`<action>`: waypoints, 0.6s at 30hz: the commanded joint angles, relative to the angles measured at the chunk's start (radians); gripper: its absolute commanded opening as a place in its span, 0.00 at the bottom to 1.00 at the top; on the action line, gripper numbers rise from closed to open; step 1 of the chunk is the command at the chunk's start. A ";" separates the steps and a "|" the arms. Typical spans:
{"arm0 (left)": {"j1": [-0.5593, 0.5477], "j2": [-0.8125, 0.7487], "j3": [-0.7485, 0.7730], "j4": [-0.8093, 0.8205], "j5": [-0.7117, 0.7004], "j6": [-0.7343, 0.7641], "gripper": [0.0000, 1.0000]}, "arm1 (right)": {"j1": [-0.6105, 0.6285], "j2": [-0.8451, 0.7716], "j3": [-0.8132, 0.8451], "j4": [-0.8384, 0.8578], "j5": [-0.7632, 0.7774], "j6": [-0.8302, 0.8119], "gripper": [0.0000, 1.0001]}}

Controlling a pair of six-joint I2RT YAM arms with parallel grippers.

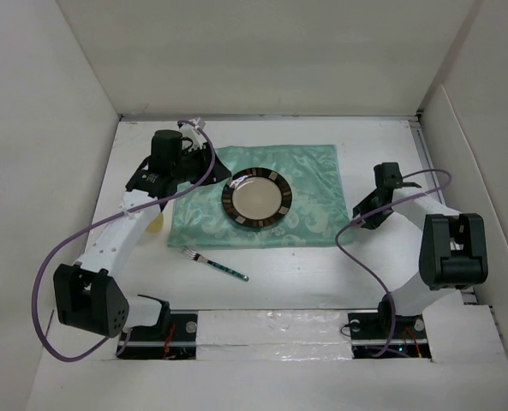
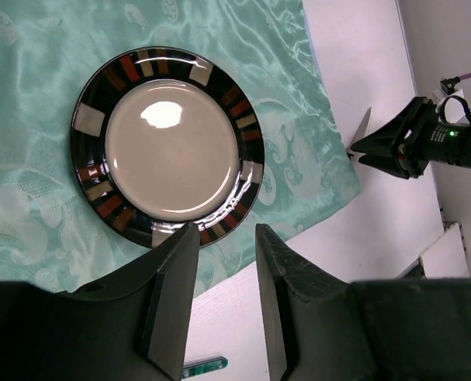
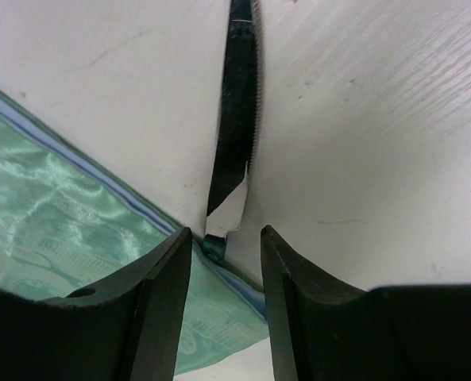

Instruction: Set the dinner table for one person

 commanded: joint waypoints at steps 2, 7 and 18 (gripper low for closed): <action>-0.001 0.015 0.007 0.048 0.026 0.007 0.31 | -0.015 0.027 0.020 0.024 0.004 -0.002 0.45; -0.001 0.023 0.004 0.054 0.024 0.007 0.31 | -0.036 0.058 0.043 0.002 0.002 -0.023 0.42; -0.001 0.027 -0.004 0.059 0.023 0.007 0.31 | -0.196 0.158 0.194 -0.001 0.042 -0.052 0.12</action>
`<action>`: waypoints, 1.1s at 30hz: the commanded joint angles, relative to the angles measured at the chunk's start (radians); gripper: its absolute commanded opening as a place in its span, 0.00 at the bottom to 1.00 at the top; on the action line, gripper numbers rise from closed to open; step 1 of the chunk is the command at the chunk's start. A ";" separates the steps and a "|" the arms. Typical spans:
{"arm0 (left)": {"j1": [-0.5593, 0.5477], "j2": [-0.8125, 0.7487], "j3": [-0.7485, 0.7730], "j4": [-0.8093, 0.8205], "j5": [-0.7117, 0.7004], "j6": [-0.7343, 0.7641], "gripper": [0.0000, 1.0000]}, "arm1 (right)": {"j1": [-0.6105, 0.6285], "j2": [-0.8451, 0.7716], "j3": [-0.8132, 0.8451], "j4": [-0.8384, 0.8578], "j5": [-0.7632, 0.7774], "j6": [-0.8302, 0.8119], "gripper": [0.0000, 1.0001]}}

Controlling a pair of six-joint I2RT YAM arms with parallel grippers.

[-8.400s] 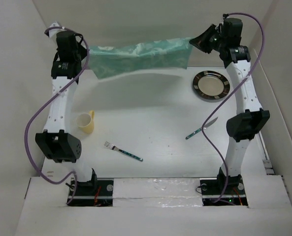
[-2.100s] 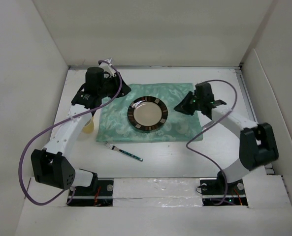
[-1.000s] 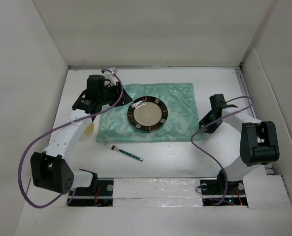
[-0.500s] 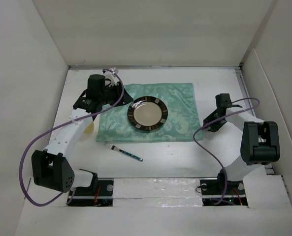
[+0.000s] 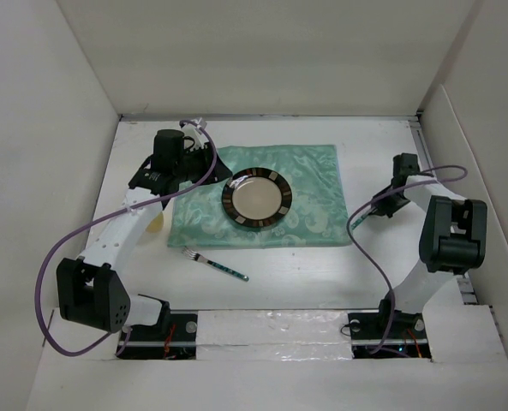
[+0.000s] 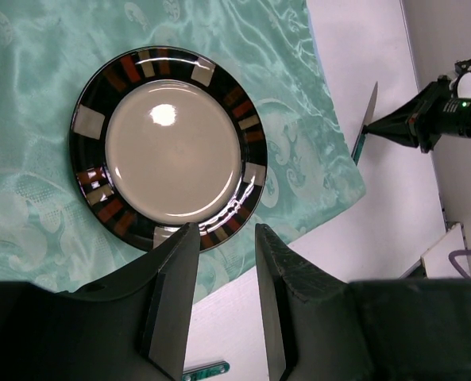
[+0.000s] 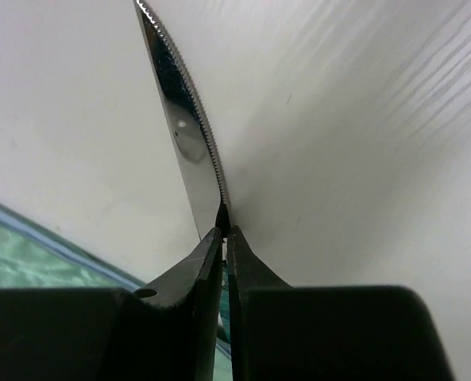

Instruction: Set the dinner table for one person

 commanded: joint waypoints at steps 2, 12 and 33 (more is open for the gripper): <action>-0.001 -0.003 -0.007 0.036 0.019 0.006 0.31 | -0.058 0.054 0.105 0.016 0.082 -0.036 0.12; -0.001 0.000 -0.016 0.036 0.019 -0.008 0.31 | -0.018 -0.036 0.176 0.002 0.112 -0.143 0.55; -0.001 0.011 -0.031 0.071 0.063 -0.016 0.31 | 0.086 0.060 0.068 -0.075 0.089 -0.189 0.50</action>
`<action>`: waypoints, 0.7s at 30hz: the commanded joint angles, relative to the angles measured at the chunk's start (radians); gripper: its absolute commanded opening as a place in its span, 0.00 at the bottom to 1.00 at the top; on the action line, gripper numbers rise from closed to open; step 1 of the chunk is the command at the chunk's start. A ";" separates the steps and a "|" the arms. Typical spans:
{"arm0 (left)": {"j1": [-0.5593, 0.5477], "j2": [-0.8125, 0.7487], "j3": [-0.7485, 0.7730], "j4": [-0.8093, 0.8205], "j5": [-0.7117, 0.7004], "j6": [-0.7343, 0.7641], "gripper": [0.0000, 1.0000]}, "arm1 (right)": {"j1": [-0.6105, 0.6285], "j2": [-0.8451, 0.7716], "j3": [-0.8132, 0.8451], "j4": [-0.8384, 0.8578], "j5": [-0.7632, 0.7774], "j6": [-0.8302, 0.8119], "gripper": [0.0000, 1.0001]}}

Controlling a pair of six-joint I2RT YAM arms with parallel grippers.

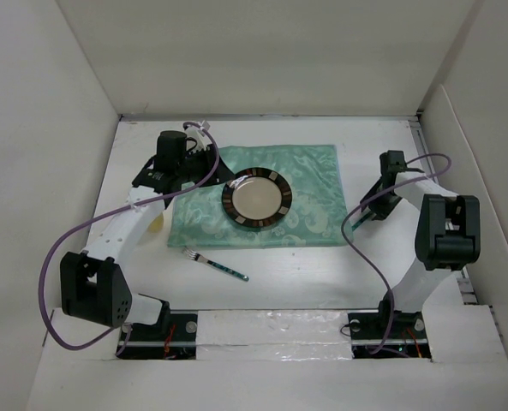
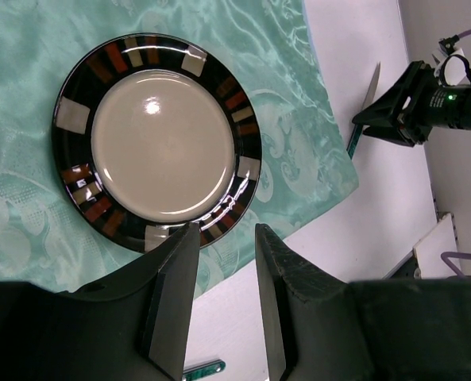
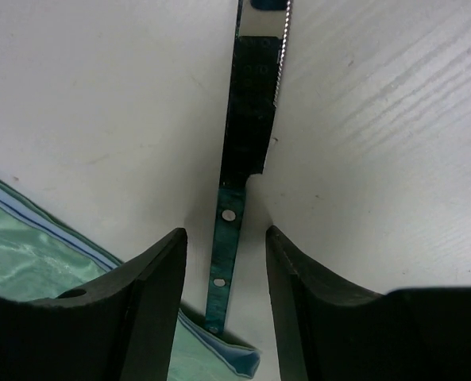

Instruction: Set the dinner table for one person

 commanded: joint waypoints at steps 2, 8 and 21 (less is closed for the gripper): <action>-0.001 -0.026 -0.017 0.050 0.023 -0.003 0.31 | 0.020 0.056 0.058 -0.043 0.059 -0.021 0.45; -0.001 -0.032 -0.016 0.047 0.014 0.002 0.31 | 0.040 0.075 0.077 -0.110 0.113 -0.024 0.37; -0.001 -0.038 -0.011 0.039 0.008 0.006 0.31 | 0.063 0.084 0.071 -0.123 0.150 -0.047 0.02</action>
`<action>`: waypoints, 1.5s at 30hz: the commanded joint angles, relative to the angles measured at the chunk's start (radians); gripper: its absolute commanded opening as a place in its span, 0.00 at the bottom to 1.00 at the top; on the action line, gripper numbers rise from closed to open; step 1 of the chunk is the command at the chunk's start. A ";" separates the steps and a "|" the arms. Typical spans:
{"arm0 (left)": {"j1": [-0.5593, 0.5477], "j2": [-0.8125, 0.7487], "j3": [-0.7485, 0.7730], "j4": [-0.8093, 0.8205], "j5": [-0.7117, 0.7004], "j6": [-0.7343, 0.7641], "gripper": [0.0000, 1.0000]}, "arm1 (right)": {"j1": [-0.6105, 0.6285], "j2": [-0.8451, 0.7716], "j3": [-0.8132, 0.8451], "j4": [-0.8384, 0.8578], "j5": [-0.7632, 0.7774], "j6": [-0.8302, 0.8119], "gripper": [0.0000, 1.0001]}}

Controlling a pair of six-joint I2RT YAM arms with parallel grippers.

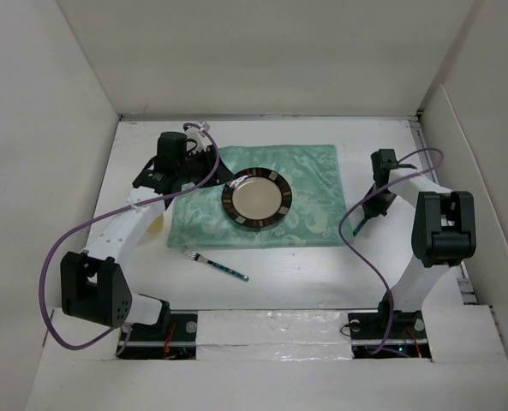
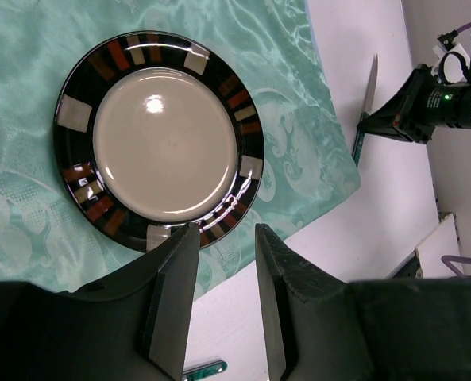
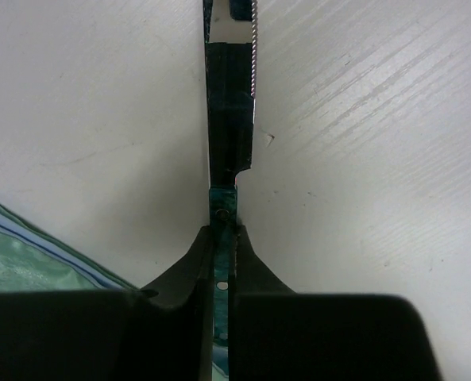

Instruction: Set the dinner table for one person

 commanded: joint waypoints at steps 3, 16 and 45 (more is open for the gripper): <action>-0.001 -0.041 -0.001 0.027 0.006 0.004 0.31 | -0.013 -0.011 0.065 -0.064 0.104 -0.010 0.00; -0.142 0.049 0.166 -0.052 -0.205 0.058 0.50 | 0.241 -0.186 0.327 -0.086 -0.180 -0.168 0.00; -0.193 -0.159 0.003 -0.025 -0.339 -0.069 0.50 | 0.463 0.171 0.275 0.071 -0.228 -0.188 0.00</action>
